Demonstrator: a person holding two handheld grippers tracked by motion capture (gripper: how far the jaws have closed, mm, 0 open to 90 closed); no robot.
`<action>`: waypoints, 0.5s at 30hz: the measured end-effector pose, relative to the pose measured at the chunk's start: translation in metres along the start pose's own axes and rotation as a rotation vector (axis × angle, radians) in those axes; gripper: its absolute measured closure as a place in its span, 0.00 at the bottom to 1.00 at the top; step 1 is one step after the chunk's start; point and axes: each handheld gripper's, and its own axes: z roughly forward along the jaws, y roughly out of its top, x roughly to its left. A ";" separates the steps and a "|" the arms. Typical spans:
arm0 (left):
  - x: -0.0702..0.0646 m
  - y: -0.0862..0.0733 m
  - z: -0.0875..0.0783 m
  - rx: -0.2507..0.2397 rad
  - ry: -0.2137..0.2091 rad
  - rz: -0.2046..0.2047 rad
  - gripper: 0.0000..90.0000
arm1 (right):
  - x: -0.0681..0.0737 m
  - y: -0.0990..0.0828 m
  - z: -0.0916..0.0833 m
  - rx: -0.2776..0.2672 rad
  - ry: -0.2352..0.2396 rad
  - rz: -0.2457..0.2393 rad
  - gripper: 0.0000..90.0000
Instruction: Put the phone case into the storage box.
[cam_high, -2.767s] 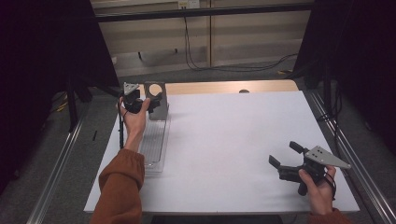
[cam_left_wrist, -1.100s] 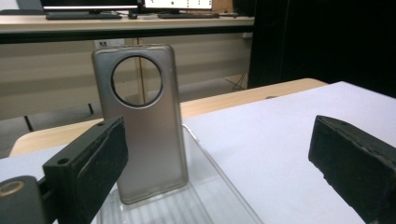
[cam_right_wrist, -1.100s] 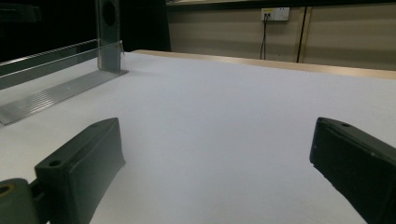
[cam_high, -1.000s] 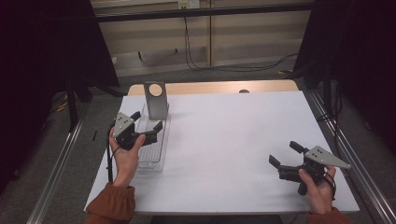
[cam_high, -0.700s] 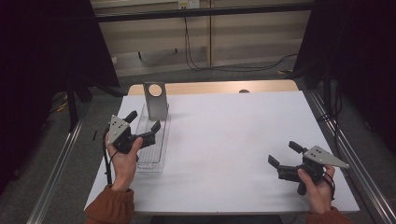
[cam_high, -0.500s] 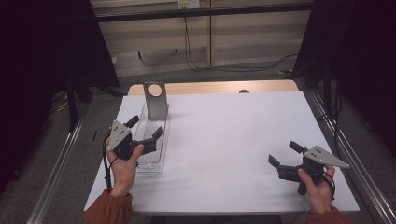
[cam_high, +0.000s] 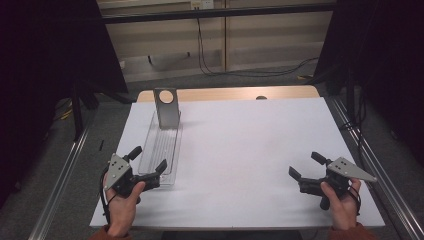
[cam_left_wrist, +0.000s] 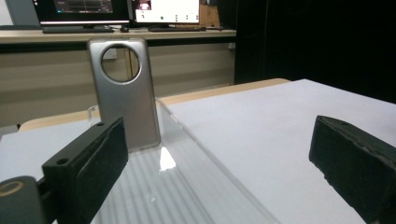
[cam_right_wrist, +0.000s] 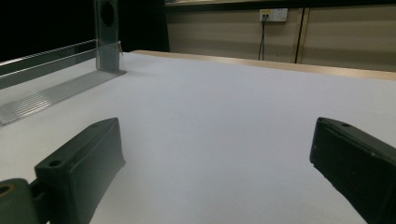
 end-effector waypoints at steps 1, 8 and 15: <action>0.001 -0.002 -0.003 0.002 0.009 -0.006 0.05 | -0.001 0.000 0.000 0.004 -0.002 -0.012 0.02; 0.009 -0.013 -0.018 0.020 0.063 -0.024 0.04 | -0.001 -0.001 -0.004 0.004 -0.006 -0.014 0.02; 0.010 -0.021 -0.031 0.048 0.085 -0.032 0.03 | 0.000 -0.002 -0.008 0.002 -0.010 -0.012 0.02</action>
